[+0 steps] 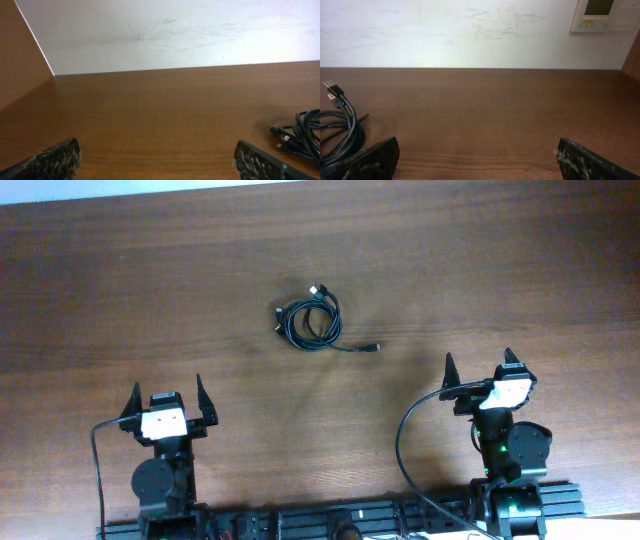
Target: Untangle cables
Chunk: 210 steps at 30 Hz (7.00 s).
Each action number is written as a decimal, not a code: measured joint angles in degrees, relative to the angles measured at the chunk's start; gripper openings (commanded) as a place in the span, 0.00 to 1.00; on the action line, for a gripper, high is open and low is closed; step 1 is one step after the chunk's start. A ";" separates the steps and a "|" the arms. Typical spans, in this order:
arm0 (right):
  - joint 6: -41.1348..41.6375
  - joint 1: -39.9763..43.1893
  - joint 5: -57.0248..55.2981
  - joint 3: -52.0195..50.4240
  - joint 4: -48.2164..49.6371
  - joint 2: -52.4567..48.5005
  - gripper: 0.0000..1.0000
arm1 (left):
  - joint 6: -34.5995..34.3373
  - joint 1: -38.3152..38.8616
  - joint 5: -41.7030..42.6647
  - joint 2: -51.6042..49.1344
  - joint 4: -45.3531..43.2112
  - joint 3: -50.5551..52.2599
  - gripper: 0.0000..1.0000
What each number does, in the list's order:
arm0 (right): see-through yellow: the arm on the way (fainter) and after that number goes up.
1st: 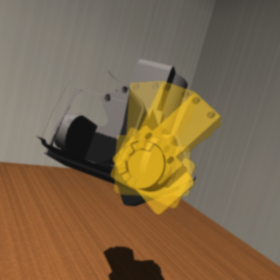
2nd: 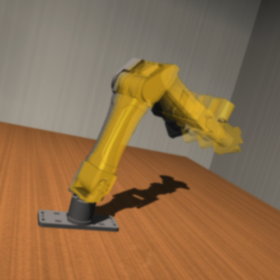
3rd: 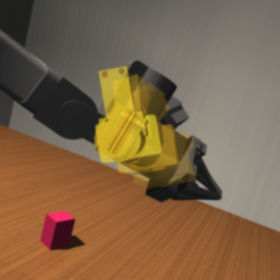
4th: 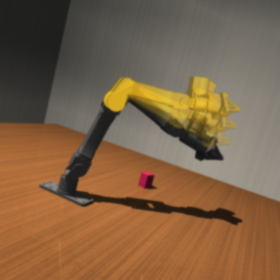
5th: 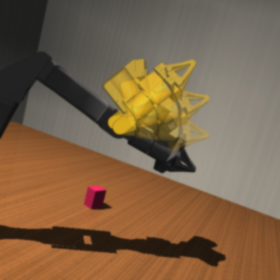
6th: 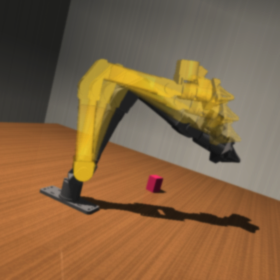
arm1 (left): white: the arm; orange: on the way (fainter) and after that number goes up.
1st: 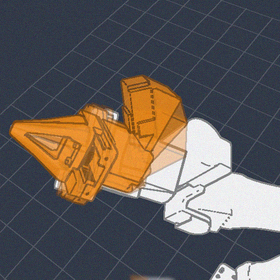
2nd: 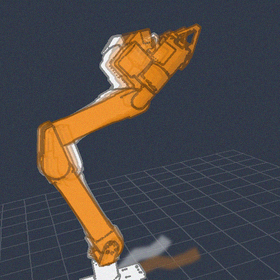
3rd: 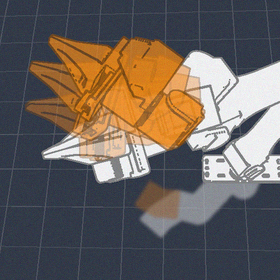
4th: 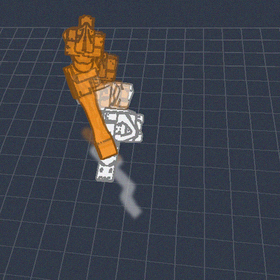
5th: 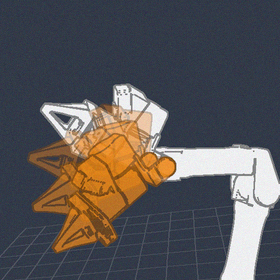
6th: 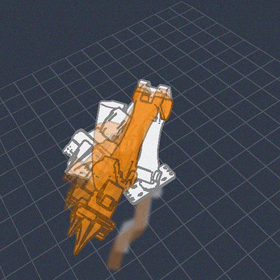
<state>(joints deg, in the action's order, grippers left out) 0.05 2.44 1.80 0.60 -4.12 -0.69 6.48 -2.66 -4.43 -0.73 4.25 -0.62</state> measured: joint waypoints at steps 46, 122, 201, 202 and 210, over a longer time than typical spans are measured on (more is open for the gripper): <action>-0.02 0.00 0.00 0.00 0.00 0.00 0.99 | 0.00 0.00 0.00 0.00 0.00 0.00 0.99; 6.19 0.00 33.38 65.75 -69.46 -40.17 0.99 | -9.60 -0.02 30.97 -29.07 63.47 -66.73 0.99; -1.97 0.00 43.32 65.90 -56.78 -46.84 0.99 | -8.09 22.53 19.93 -108.10 8.28 -64.89 0.00; -2.08 0.00 42.60 65.90 -56.76 -46.84 0.99 | -8.28 22.53 20.59 -107.49 8.63 -65.11 0.00; 1.01 0.00 39.32 65.90 -58.34 -47.65 0.99 | -9.16 22.08 23.80 -86.33 15.23 -68.30 0.00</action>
<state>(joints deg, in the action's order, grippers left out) 1.06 2.44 41.12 66.50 -62.46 -48.34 -2.68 19.42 19.38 -87.07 19.49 -68.93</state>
